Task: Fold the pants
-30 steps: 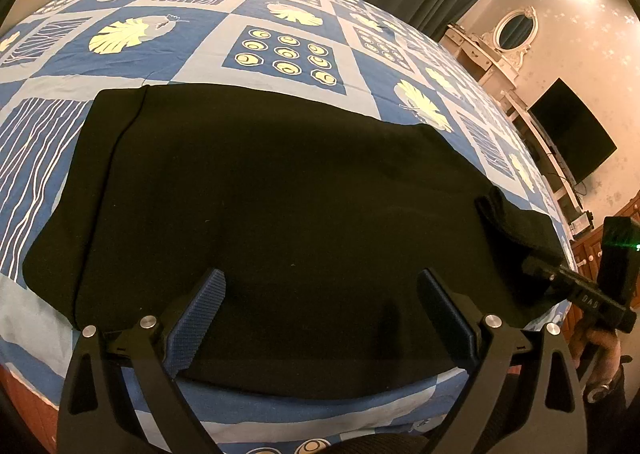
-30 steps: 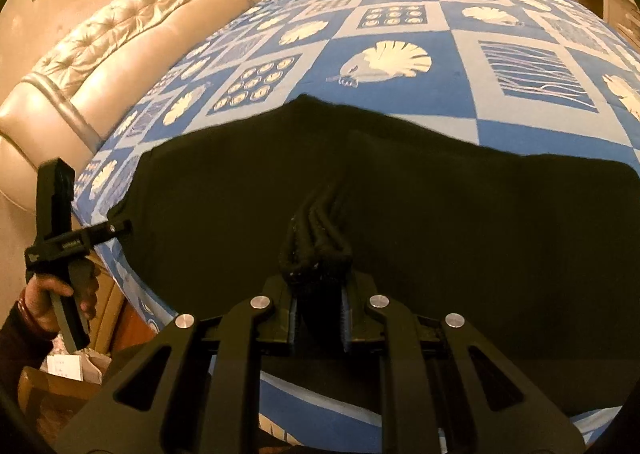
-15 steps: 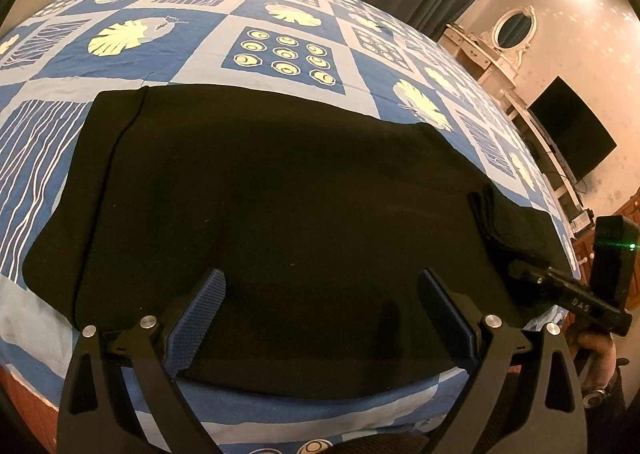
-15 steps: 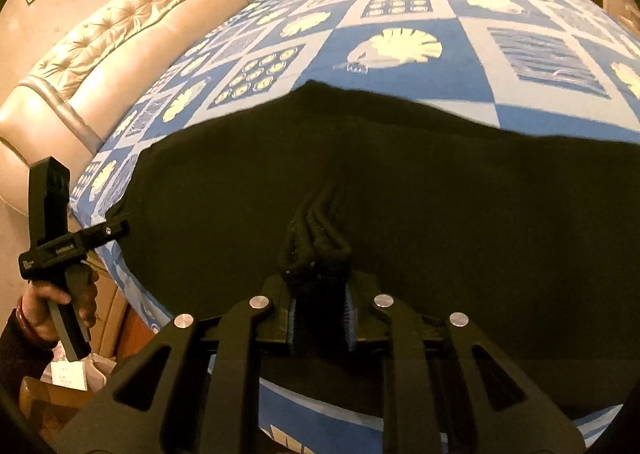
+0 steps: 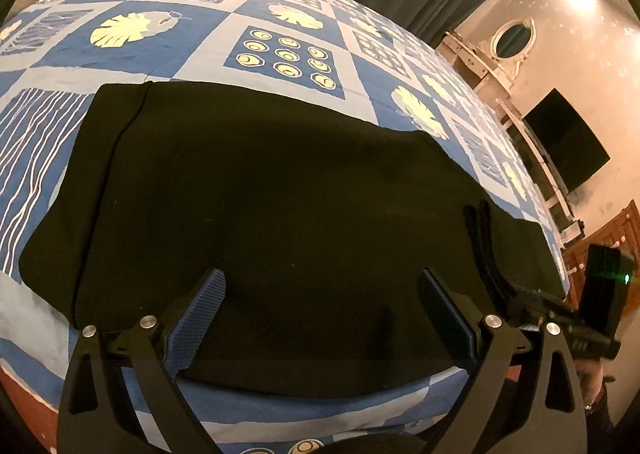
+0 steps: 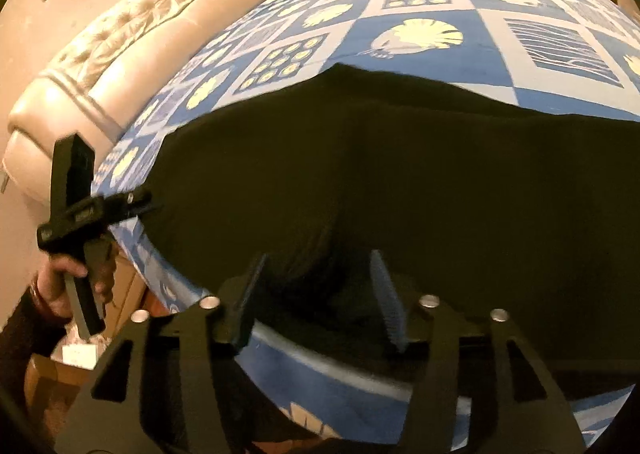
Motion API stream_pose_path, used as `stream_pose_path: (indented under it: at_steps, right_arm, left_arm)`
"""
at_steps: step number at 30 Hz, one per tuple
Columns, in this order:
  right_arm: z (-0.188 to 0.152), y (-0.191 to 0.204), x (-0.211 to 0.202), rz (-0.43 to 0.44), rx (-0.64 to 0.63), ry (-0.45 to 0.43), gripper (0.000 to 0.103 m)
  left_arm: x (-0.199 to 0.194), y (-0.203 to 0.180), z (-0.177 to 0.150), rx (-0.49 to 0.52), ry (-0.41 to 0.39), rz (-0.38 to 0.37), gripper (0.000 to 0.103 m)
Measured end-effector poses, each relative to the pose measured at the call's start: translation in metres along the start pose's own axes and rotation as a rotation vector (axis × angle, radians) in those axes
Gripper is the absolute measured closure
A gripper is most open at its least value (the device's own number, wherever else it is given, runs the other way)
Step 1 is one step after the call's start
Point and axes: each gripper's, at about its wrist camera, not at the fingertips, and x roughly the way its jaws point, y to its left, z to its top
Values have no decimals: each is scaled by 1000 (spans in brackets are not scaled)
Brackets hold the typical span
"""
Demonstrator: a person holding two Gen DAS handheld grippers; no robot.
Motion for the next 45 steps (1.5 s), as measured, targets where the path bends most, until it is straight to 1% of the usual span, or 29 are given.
stream_pose_path:
  at_steps: [3, 5, 9, 14, 16, 17, 18, 21, 24, 26, 27, 28, 29, 31, 32, 33, 34, 36, 38, 39, 42, 45]
  right_arm:
    - [-4, 12, 1, -42, -63, 10, 40]
    - [-5, 18, -1, -61, -83, 7, 39]
    - [-9, 22, -8, -58, -84, -12, 35]
    - [-17, 22, -18, -29, -48, -49, 33]
    - [-23, 19, -23, -9, -15, -70, 32]
    - [-25, 17, -24, 1, -1, -75, 29]
    - [-27, 14, -25, 18, 20, -82, 28]
    - [-32, 5, -30, 40, 69, -115, 28]
    - [-35, -2, -33, 51, 111, -140, 28]
    - [-35, -6, -35, 66, 123, -155, 28]
    - [-36, -7, -36, 74, 129, -162, 26]
    - [-36, -8, -36, 81, 133, -164, 24]
    - [-36, -9, -36, 85, 138, -164, 22]
    - [-36, -10, -33, 89, 143, -157, 22]
    - [-36, -10, -32, 90, 144, -150, 22]
    - [-36, -10, -31, 88, 144, -147, 22]
    - [-35, -9, -30, 87, 143, -144, 21]
    - [-36, -10, -29, 87, 144, -143, 21]
    - [-34, -11, -28, 92, 150, -138, 21]
    - [-35, -11, -27, 94, 153, -135, 21]
    - [-36, -12, -25, 97, 161, -128, 21]
    - [-36, -12, -23, 97, 162, -120, 19]
  left_arm:
    - [0, 0, 1, 1, 0, -2, 8]
    - [-1, 1, 0, 1, 1, -3, 8]
    - [-1, 3, -1, -5, 1, -18, 8]
    - [-6, 8, -2, -14, 12, -50, 8]
    - [-10, 13, -1, -41, 12, -71, 8]
    - [-12, 16, 0, -56, 12, -78, 8]
    - [-14, 19, 1, -71, 9, -78, 8]
    - [-28, 32, 5, -123, -29, -72, 8]
    - [-54, 60, 12, -214, -119, -103, 8]
    - [-64, 85, 14, -288, -151, -124, 8]
    - [-66, 93, 14, -317, -156, -131, 8]
    - [-69, 111, 11, -375, -160, -146, 8]
    - [-69, 119, 10, -400, -161, -154, 8]
    - [-68, 138, 7, -457, -162, -172, 8]
    - [-67, 146, 7, -474, -154, -160, 8]
    - [-66, 150, 7, -481, -155, -151, 8]
    - [-67, 154, 7, -486, -167, -158, 8]
    - [-63, 157, 8, -479, -156, -184, 8]
    - [-55, 155, 13, -443, -120, -213, 8]
    - [-48, 152, 17, -421, -94, -244, 8]
    - [-36, 148, 26, -382, -40, -288, 8]
    - [-26, 147, 39, -362, -5, -350, 8]
